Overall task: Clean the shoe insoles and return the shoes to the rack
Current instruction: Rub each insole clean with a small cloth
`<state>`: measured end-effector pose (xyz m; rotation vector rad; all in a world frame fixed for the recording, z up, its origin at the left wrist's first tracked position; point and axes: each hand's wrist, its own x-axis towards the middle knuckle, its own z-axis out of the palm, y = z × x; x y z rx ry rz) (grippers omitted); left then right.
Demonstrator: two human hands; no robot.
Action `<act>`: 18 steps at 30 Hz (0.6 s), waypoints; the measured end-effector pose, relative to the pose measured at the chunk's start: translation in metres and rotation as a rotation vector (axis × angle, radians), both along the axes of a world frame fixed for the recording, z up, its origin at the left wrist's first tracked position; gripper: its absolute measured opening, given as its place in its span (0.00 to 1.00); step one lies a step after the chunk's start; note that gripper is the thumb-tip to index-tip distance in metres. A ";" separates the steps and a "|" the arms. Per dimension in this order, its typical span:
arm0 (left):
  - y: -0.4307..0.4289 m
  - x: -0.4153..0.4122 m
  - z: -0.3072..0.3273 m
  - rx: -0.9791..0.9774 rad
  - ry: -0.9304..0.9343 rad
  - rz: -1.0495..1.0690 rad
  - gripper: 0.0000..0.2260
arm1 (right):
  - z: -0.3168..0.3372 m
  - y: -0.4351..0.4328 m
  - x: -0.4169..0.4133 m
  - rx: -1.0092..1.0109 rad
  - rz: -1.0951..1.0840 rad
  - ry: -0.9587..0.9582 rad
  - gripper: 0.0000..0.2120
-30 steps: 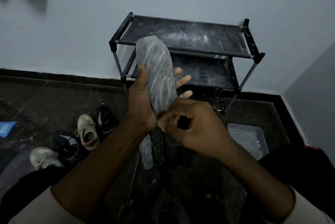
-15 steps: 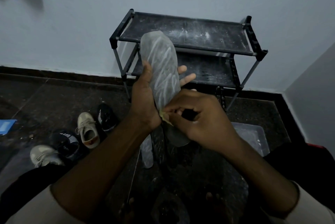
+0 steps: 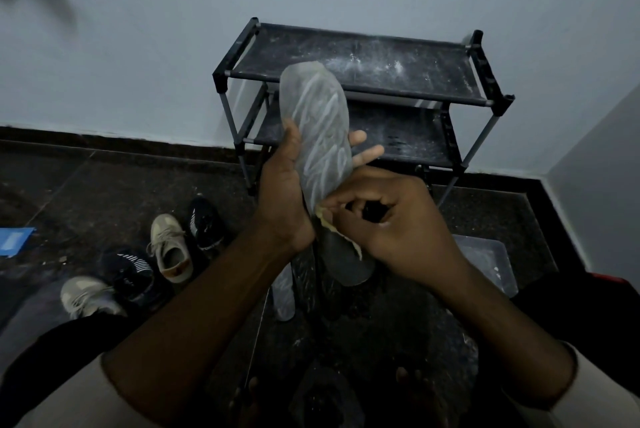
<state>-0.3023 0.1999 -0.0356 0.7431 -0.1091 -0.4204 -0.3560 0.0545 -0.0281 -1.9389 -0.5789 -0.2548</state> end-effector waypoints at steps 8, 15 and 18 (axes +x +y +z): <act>-0.003 -0.004 0.001 0.018 0.028 -0.003 0.31 | 0.002 0.001 0.000 -0.002 -0.027 0.005 0.04; -0.003 -0.004 0.001 0.023 0.041 -0.027 0.34 | 0.003 -0.004 0.004 -0.013 -0.050 0.000 0.05; -0.003 -0.004 0.000 0.008 0.036 0.008 0.32 | 0.003 0.002 -0.003 -0.058 0.011 0.004 0.05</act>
